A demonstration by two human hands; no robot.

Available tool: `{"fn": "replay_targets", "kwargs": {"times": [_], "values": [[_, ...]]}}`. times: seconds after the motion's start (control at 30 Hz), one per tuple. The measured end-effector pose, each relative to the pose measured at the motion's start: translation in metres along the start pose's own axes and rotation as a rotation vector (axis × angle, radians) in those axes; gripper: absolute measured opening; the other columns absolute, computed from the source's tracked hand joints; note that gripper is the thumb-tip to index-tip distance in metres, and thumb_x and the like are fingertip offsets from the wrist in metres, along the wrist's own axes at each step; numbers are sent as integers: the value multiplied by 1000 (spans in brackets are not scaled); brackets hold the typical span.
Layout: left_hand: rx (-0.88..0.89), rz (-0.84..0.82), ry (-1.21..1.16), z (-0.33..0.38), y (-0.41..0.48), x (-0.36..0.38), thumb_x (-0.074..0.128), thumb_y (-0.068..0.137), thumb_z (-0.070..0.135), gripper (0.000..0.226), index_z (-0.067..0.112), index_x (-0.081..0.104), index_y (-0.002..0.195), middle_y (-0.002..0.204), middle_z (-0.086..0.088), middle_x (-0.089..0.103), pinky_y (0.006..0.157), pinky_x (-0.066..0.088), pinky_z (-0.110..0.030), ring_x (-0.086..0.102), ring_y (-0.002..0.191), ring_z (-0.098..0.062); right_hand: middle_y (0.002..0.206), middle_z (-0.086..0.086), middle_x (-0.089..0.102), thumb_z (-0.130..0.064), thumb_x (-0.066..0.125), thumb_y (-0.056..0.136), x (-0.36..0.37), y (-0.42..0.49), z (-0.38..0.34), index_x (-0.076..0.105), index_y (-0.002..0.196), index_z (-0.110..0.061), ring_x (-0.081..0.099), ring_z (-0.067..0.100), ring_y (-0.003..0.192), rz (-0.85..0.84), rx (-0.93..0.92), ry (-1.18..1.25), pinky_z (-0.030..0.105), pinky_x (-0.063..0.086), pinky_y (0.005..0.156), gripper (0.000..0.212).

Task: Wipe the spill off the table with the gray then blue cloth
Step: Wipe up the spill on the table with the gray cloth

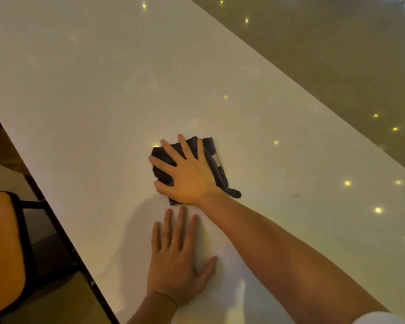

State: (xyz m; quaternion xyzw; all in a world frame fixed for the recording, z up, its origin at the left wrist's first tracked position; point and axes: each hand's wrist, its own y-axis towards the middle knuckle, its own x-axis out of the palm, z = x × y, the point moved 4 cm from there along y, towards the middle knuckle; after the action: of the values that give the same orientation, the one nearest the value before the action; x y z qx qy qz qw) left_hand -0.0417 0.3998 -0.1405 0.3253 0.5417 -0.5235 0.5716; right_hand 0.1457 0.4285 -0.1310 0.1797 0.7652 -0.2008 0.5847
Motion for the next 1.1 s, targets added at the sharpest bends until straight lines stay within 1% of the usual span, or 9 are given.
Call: {"fn": "replay_targets", "kwargs": {"times": [0.27, 0.37, 0.47, 0.63, 0.77, 0.83, 0.9, 1.0, 1.1], "values": [[31, 9, -16, -3, -2, -1, 44, 82, 74, 94, 17, 31, 157, 167, -14, 21, 120, 11, -61, 10, 154, -40, 173, -1, 11, -73, 25, 94, -28, -166, 182, 21, 158, -49, 2, 43, 156, 91, 909, -59, 75, 1, 118, 68], [30, -2, -18, -2, -2, -2, 38, 83, 77, 95, 17, 30, 157, 167, -14, 20, 121, 10, -61, 7, 155, -40, 173, 2, 12, -74, 18, 91, -25, -207, 178, 20, 159, -47, 3, 45, 155, 105, 1170, -25, 76, 3, 117, 73], [53, 30, -81, -4, -5, -8, 29, 85, 79, 95, 17, 31, 156, 167, -12, 20, 122, 10, -60, 5, 156, -37, 173, 6, 14, -70, 18, 94, -17, -186, 123, 22, 160, -41, 7, 45, 155, 117, 1021, -17, 73, 4, 120, 72], [64, 187, -348, -10, -10, -21, 25, 93, 73, 92, 6, 31, 155, 167, -15, 17, 122, 14, -59, 11, 156, -32, 171, 3, 23, -63, 33, 100, 15, -165, -4, 33, 158, -39, 10, 43, 157, 57, 143, -101, 71, 11, 120, 62], [57, 215, -366, -10, -10, -22, 25, 91, 75, 95, 5, 34, 154, 165, -16, 23, 122, 15, -57, 16, 154, -34, 170, -1, 25, -60, 43, 99, 24, -242, -4, 47, 151, -42, 11, 38, 158, -44, -378, -73, 66, 6, 122, 55], [43, 194, -323, -9, -10, -19, 25, 90, 77, 95, 7, 37, 153, 164, -14, 27, 123, 14, -55, 17, 154, -33, 167, 3, 33, -59, 44, 98, 12, -258, 43, 47, 151, -41, 22, 41, 155, -24, -324, -135, 67, 17, 119, 56], [26, 159, -262, -8, -8, -17, 23, 87, 79, 97, 10, 38, 153, 164, -11, 28, 124, 10, -52, 15, 155, -31, 166, 6, 35, -59, 42, 97, -7, -247, 99, 38, 154, -44, 26, 43, 153, 77, 133, -138, 72, 24, 115, 58], [22, 140, -229, -8, -5, -17, 21, 86, 81, 97, 13, 34, 155, 166, -10, 24, 125, 8, -50, 11, 156, -29, 173, 2, 13, -63, 30, 101, -18, -210, 111, 21, 161, -44, 4, 40, 158, 163, 867, -28, 73, 7, 120, 64], [33, 133, -264, -10, -7, -15, 19, 86, 81, 98, 15, 27, 157, 168, -9, 17, 126, 6, -49, 6, 156, -27, 173, 5, 14, -64, 31, 98, 3, -188, 27, 24, 161, -36, 2, 42, 157, 148, 616, -58, 74, 8, 119, 69]]}}
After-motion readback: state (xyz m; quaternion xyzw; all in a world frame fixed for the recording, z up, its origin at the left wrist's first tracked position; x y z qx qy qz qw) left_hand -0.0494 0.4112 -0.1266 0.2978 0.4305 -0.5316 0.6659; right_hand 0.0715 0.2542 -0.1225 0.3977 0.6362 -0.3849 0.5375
